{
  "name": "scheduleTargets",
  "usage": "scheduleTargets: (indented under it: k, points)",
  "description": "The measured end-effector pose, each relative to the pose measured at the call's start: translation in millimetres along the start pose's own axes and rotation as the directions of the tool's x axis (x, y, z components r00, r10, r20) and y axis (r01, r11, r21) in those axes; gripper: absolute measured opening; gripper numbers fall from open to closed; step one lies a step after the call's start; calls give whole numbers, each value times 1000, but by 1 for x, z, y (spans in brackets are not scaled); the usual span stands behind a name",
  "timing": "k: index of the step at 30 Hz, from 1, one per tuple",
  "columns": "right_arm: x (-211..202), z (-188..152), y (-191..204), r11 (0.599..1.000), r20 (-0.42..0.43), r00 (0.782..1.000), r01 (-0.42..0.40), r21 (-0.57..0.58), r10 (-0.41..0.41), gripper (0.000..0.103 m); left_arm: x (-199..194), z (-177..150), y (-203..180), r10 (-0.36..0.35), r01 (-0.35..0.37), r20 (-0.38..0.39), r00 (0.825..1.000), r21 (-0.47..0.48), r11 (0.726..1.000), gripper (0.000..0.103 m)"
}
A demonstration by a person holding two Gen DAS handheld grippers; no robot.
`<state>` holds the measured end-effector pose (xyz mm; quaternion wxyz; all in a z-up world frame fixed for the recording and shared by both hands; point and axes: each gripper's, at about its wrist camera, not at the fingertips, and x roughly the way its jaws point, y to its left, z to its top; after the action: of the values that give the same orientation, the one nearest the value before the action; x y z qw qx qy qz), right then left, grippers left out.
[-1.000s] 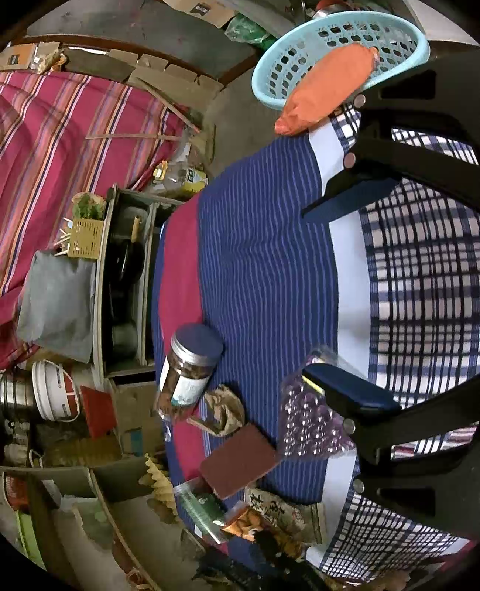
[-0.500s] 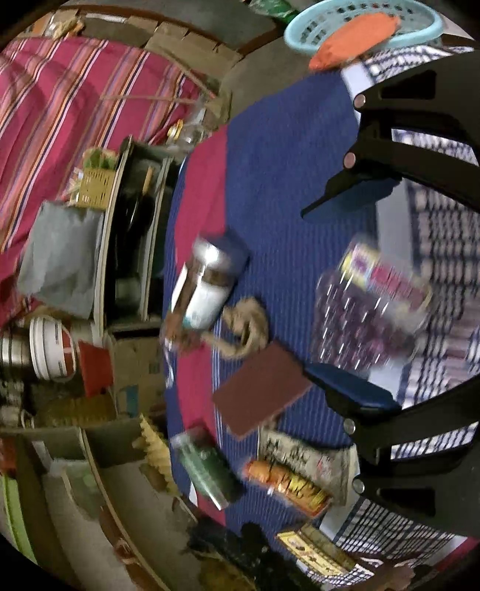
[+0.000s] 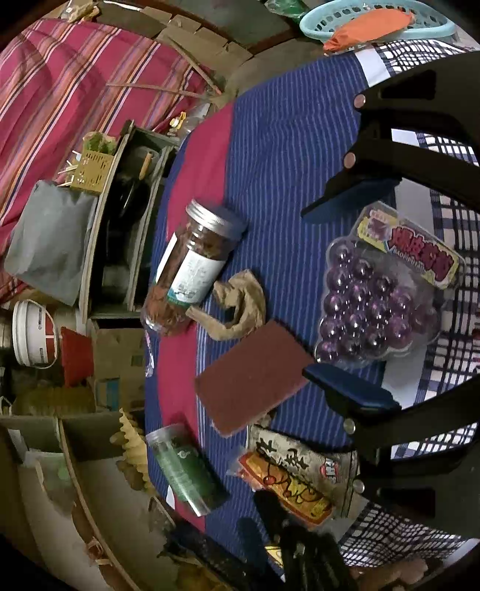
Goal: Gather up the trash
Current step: 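Grasp the orange snack bag with the left tool, then grasp the second brown pad with right tool while left tool holds snack bag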
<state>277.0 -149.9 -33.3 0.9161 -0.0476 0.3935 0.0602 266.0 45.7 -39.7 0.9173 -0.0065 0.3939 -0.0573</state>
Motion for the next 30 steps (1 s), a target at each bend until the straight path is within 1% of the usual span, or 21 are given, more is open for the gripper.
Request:
scheduleTargets:
  k: [2,3,4,6,10,11,15,19,23,27,30]
  points:
    - [0,1,-1,1000,3,1000,6,-2,-6,77,9,0,-1,-8,8,-25,1000,-5,1000,61]
    - [0,1,-2,1000,3,1000,6,-2,-6,77,13,-1,-1,-15,15,-34,999,-5,1000,56]
    - [1,1,-2,1000,2,1000,5,0,-5,77,16,-1,-2,-26,26,-44,999,-2,1000,46]
    - [3,2,-2,1000,-2,1000,4,4,-4,77,20,-2,-5,-46,47,-59,997,11,999,37]
    - [5,1,3,1000,-9,1000,-2,-2,2,77,15,-3,-7,-56,57,-44,997,22,998,35]
    - [5,1,6,1000,-10,1000,-3,-8,3,77,11,-3,-6,-50,51,-33,998,22,998,34]
    - [7,5,19,999,-11,1000,-18,-30,18,77,-11,2,-2,-10,9,33,999,31,999,34]
    - [14,11,37,998,-22,999,-35,-55,34,77,-28,9,8,35,-38,81,996,36,999,34]
    - [21,16,48,997,-31,999,-41,-70,38,77,-36,14,22,54,-56,98,994,11,998,34]
    - [25,25,54,996,-34,996,-80,-44,78,77,-40,12,32,66,-64,108,992,-17,998,34]
    - [29,32,63,995,-36,996,-86,-58,84,77,-43,11,38,72,-68,111,991,-42,997,34]
